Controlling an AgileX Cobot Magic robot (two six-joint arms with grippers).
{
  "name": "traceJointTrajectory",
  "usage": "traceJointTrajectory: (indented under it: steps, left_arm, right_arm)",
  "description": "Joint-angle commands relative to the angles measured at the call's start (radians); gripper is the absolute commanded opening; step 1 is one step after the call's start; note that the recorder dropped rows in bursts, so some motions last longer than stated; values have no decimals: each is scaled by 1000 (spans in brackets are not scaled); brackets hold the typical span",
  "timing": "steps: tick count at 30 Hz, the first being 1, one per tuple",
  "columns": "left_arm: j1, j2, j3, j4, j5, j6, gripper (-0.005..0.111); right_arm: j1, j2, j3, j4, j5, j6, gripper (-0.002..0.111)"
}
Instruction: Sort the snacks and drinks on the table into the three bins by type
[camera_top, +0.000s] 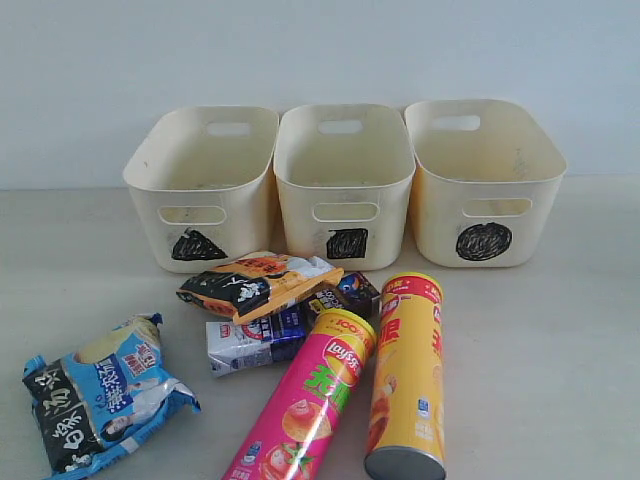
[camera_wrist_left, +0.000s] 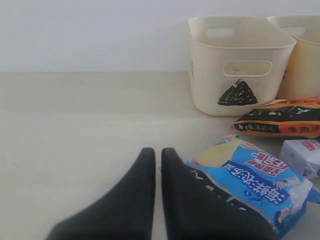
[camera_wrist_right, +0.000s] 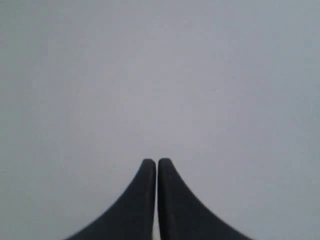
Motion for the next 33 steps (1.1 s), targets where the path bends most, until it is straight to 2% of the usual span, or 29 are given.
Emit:
traceJointTrajectory:
  steps: [1, 5, 13, 16, 19, 22, 24, 27, 32, 33]
  left_arm:
    - [3, -4, -3, -1, -8, -6, 4]
    - [3, -4, -3, -1, -8, -6, 4]
    - [3, -4, -3, -1, -8, -6, 4]
    - [3, -4, -3, -1, -8, -6, 4]
    - [3, -4, -3, -1, -8, -6, 4]
    - [3, -4, -3, -1, -8, -6, 4]
    - [3, -4, -3, -1, -8, -6, 4]
    - [3, -4, -3, -1, -8, -6, 4]
    - [3, -4, -3, -1, -8, -6, 4]
    - [3, -4, -3, -1, -8, -6, 4]
  right_arm:
    - [1, 243, -158, -253, 84, 164, 0]
    - [1, 447, -256, -565, 111, 391, 0]
    - [1, 829, -416, -1206, -3, 810, 0]
    - [1, 925, -471, -1437, 107, 865, 0]
    - [1, 950, -473, -1540, 377, 824, 0]
    - [1, 952, -473, -1535, 633, 728, 0]
    - [1, 952, -473, -1514, 730, 703, 0]
    - [1, 952, -473, -1335, 815, 543, 0]
    - [0, 953, -475, -755, 827, -89, 0]
    - [0, 953, -491, -472, 826, -346, 0]
